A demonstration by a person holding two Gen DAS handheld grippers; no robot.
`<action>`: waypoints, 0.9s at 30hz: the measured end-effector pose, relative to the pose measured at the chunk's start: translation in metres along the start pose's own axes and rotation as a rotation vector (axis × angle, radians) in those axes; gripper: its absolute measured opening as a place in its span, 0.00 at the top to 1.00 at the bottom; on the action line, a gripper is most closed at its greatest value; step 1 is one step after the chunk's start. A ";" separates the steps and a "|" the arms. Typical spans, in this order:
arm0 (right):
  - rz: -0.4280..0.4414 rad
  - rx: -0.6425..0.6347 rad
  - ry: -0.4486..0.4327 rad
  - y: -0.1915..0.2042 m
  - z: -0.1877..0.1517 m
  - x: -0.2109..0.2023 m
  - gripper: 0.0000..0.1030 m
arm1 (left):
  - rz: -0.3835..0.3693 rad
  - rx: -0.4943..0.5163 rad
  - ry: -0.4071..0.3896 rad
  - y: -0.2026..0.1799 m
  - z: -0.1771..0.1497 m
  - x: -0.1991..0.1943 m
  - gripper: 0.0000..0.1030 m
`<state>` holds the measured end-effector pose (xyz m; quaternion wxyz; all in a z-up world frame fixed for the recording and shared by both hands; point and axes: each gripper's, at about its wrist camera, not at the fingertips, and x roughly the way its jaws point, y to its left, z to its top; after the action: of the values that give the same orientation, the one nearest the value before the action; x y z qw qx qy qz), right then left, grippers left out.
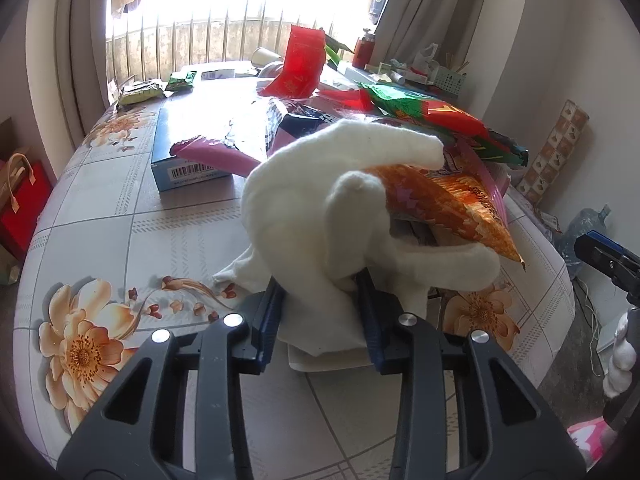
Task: Collect trash
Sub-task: 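Grasp the white glove with the left tool while the right tool grasps the green snack bag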
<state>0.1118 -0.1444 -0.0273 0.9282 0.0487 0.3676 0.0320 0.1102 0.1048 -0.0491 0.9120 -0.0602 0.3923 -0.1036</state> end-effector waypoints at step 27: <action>0.564 0.811 0.286 -0.003 0.055 0.141 0.38 | -0.179 0.084 -0.119 -0.016 -0.036 -0.059 0.85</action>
<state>0.2523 -0.1376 -0.0835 0.7304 0.4973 0.4461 0.1420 0.0415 0.1019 -0.0292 0.9225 -0.0625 0.3259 -0.1971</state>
